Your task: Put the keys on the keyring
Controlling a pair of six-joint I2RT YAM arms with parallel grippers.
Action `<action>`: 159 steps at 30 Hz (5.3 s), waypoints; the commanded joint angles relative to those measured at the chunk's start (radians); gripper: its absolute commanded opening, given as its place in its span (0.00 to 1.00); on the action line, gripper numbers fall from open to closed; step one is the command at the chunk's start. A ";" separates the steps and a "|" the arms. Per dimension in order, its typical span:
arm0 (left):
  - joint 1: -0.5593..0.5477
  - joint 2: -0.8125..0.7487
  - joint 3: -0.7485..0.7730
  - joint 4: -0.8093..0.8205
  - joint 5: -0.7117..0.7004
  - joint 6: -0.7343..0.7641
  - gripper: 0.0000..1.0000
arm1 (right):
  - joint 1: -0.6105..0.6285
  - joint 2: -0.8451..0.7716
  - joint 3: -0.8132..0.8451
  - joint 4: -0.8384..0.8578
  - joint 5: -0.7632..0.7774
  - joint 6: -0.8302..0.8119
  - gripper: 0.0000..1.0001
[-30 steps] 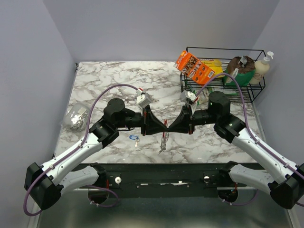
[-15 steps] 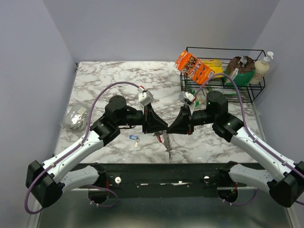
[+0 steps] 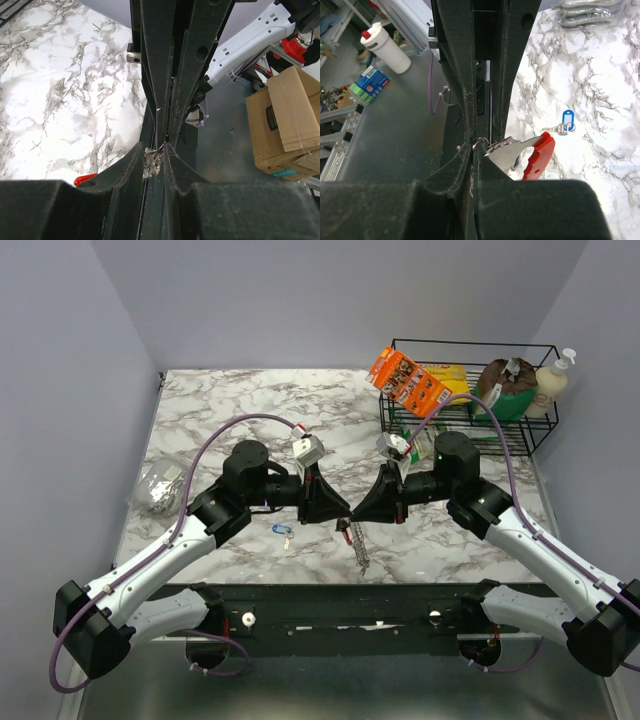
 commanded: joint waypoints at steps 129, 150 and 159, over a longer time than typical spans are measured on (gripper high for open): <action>-0.094 -0.172 -0.469 1.137 -0.112 0.071 0.00 | -0.058 -0.143 -0.018 0.434 -0.132 0.311 0.44; -0.094 0.040 -0.434 1.653 -0.008 -0.175 0.00 | -0.058 -0.131 -0.049 0.497 -0.155 0.356 0.41; -0.094 -0.014 -0.408 1.529 0.012 -0.129 0.00 | -0.058 -0.128 -0.038 0.394 -0.118 0.279 0.40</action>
